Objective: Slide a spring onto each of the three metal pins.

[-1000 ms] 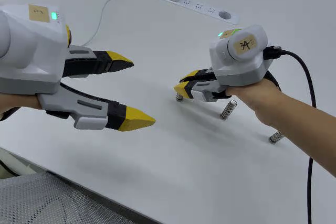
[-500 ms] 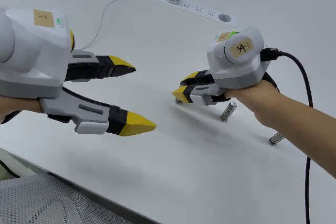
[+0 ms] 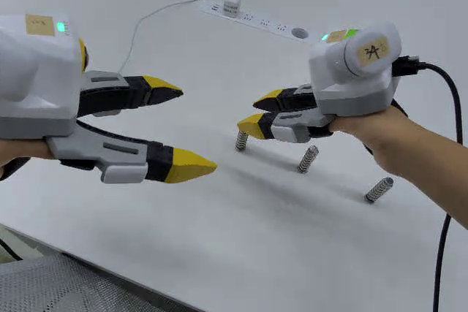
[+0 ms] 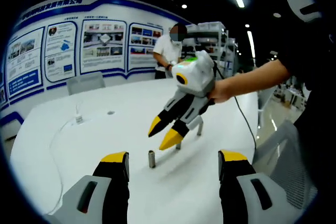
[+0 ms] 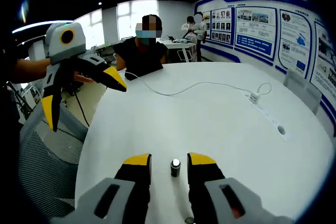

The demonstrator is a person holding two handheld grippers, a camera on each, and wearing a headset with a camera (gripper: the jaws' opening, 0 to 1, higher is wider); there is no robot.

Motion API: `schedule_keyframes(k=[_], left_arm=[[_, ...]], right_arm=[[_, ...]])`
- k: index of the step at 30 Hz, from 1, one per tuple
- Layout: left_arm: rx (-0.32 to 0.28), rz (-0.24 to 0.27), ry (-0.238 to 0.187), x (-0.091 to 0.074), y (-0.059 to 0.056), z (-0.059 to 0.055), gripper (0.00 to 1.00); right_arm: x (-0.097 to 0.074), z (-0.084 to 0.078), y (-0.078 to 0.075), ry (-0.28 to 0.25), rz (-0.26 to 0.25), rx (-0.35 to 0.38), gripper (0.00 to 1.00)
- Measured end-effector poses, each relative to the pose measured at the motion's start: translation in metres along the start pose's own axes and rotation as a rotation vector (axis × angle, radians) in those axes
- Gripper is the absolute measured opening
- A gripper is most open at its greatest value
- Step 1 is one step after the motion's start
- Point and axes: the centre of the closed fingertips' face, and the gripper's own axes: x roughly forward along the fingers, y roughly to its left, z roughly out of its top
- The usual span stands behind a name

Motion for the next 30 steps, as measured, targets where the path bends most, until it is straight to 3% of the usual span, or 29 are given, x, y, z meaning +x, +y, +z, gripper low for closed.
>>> schedule_keyframes(k=[4,9,20,25,30], left_arm=[[0.053,-0.016,0.031,0.004,-0.005,0.003,0.73],[0.055,-0.013,0.025,0.008,-0.003,0.008,0.75],[-0.020,0.007,-0.056,0.011,0.014,0.026,0.78],[0.041,-0.008,-0.044,0.017,0.009,0.027,0.81],[0.026,-0.021,-0.033,0.022,0.008,0.026,0.86]], right_arm=[[-0.019,-0.005,0.002,-0.012,0.002,-0.023,0.31],[-0.048,-0.019,0.002,-0.038,-0.005,-0.012,0.37],[-0.124,-0.044,-0.013,-0.126,-0.133,0.076,0.45],[-0.146,-0.050,-0.017,-0.141,-0.176,0.082,0.49],[-0.162,-0.055,-0.017,-0.125,-0.203,0.049,0.55]])
